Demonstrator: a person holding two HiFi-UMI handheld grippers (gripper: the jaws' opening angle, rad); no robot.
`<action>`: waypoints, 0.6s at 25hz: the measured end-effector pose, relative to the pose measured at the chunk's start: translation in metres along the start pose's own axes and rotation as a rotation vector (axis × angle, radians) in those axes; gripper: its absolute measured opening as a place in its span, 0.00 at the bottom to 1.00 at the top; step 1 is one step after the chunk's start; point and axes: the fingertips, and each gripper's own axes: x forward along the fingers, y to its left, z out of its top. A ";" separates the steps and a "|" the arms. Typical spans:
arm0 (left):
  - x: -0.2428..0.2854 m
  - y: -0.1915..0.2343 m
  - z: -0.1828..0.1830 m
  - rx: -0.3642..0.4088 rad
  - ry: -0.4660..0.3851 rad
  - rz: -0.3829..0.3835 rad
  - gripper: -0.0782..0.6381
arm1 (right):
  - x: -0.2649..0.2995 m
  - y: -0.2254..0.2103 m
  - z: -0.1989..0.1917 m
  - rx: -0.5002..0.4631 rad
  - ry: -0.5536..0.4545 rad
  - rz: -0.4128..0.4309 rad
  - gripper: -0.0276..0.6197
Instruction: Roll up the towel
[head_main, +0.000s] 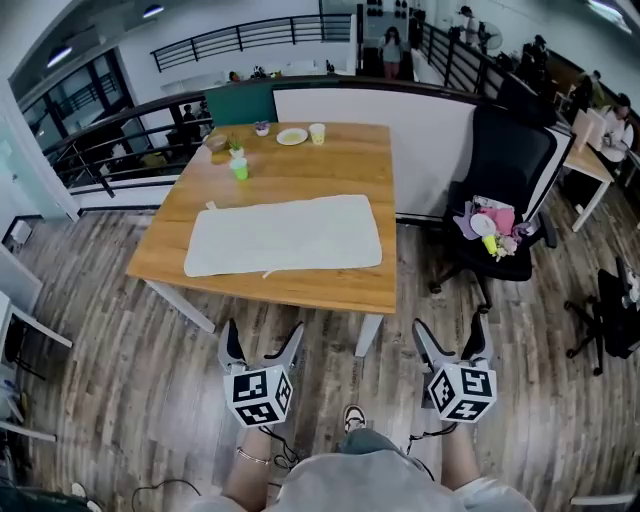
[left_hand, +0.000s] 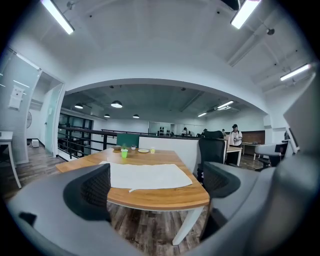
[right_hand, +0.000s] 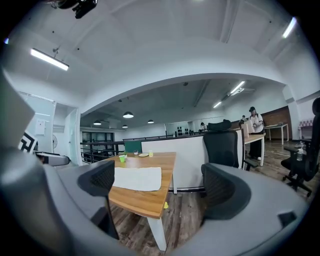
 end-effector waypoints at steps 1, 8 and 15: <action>0.011 0.000 0.002 -0.002 0.001 0.002 0.90 | 0.012 -0.003 0.001 -0.001 0.005 0.005 0.91; 0.083 0.004 0.010 -0.014 0.022 0.024 0.90 | 0.095 -0.023 0.006 0.003 0.038 0.033 0.90; 0.140 0.006 0.007 -0.028 0.050 0.036 0.90 | 0.159 -0.039 0.005 0.009 0.068 0.059 0.90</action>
